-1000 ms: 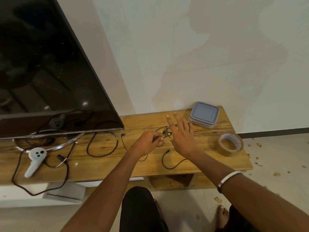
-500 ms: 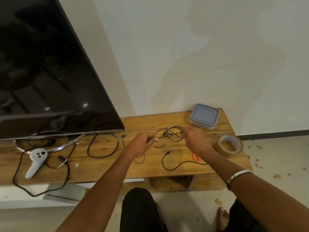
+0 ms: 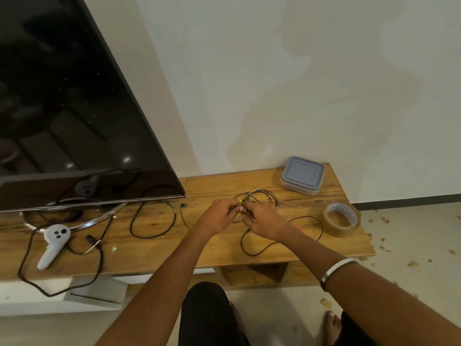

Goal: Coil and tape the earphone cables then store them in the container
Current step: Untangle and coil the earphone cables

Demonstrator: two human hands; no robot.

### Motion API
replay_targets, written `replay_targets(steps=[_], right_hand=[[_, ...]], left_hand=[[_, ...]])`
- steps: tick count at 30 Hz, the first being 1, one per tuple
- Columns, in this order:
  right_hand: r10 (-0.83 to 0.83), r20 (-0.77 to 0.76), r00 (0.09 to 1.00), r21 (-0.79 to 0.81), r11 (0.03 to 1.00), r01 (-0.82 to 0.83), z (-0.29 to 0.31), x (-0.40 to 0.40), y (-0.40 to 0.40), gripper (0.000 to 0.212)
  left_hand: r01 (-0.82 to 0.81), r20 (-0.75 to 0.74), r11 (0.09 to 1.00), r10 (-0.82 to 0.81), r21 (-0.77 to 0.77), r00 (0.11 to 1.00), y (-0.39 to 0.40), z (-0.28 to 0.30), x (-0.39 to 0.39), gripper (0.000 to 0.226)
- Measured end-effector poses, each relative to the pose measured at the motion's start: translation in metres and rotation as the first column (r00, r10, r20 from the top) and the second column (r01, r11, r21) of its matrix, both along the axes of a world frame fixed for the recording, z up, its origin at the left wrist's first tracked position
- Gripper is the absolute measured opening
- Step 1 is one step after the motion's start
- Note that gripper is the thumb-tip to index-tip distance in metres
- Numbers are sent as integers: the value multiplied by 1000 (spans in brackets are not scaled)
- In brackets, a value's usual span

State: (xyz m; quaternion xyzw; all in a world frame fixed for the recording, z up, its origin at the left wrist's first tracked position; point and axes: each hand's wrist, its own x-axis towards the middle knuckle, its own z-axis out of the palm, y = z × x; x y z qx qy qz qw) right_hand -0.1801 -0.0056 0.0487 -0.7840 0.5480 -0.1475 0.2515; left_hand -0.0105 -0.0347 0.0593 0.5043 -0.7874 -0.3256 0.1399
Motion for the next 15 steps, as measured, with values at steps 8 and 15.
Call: replay_targets(steps=[8,15], right_hand=[[-202,-16,979,-112,973,199,-3,-28,-8,23],[-351,-37,936,-76,935,348,-8,-51,-9,22]], left_hand=[[-59,4,998,59,0,998,3,1,11,21],[-53,30,998,53,15,998,5,3,13,13]])
